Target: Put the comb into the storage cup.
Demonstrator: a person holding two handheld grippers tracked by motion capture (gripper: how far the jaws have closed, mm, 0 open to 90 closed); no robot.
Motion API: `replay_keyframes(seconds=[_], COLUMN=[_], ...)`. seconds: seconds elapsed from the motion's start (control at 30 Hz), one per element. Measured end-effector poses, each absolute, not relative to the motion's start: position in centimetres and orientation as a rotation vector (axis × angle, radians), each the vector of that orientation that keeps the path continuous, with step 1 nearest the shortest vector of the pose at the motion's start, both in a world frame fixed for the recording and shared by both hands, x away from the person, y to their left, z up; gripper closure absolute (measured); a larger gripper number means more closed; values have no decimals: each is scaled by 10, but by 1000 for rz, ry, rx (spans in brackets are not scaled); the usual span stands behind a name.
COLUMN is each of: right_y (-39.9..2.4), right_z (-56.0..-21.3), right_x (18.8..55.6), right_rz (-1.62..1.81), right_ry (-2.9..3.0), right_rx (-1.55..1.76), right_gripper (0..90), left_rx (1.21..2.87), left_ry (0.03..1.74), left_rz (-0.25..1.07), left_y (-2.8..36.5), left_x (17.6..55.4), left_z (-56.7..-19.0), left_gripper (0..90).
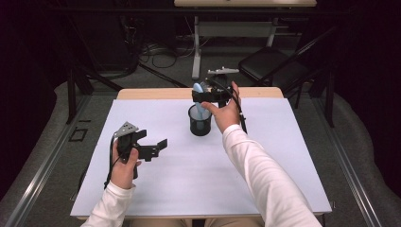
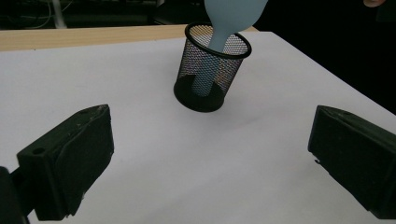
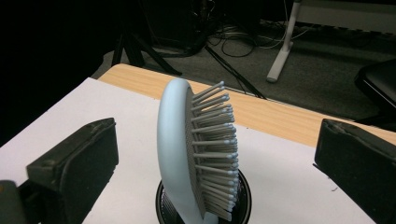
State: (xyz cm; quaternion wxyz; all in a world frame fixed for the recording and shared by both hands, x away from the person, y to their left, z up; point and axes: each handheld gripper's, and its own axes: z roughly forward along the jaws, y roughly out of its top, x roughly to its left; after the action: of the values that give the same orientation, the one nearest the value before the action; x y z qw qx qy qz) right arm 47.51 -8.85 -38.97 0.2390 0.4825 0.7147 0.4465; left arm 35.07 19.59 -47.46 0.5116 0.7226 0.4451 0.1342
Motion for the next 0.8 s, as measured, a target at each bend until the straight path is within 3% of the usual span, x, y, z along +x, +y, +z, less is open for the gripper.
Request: replay_keyframes(seconds=[0.8], right_y=[-103], right_z=[-370], right_x=[458], right_rz=[1359], right_ry=[1931], right_rx=[1351], right_gripper=[0], left_rx=[1735], left_ry=[1075], left_rz=[329], left_y=[196], left_x=[351], left_z=[-475], left_gripper=[4])
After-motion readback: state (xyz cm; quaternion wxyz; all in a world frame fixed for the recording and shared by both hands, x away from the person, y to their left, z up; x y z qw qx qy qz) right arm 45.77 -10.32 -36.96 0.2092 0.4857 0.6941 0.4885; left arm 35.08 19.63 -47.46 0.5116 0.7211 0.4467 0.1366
